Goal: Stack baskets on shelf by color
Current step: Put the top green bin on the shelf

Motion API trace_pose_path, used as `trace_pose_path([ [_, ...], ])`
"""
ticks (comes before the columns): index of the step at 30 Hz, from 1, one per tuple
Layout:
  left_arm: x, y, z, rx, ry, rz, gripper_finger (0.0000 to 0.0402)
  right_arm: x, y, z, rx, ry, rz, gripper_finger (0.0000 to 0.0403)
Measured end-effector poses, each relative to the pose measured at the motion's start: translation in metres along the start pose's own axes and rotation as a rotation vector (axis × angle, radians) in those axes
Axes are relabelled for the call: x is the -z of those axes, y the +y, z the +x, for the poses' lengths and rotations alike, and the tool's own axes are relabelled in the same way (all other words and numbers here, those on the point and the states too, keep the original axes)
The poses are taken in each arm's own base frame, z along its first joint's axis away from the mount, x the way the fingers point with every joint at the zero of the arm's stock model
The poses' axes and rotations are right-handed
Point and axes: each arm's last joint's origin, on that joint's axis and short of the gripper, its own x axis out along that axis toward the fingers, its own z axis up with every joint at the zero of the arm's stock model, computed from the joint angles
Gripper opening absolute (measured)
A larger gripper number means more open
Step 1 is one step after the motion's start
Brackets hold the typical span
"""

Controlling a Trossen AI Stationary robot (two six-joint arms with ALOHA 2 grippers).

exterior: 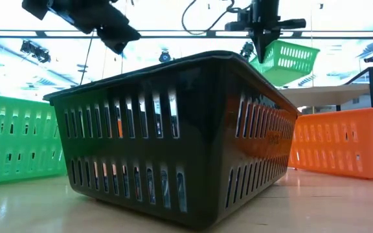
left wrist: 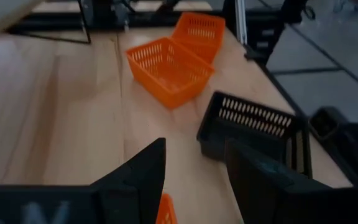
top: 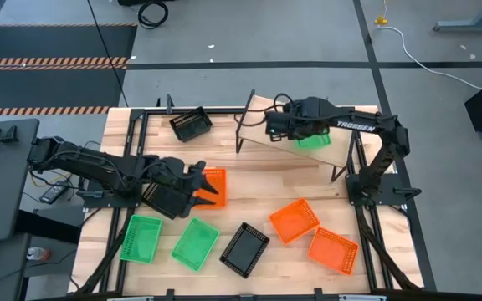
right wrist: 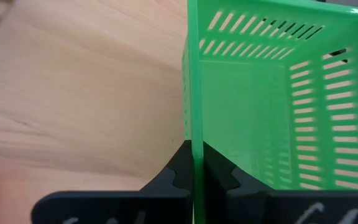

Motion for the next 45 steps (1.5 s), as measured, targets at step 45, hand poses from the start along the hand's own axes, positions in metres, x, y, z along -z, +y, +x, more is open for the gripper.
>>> trace_pose_path([
  [45, 0.002, 0.000, 0.000, -0.002, 0.022, -0.004, 0.0172, 0.015, -0.072, 0.034, 0.027, 0.003, 0.386, 0.0032],
])
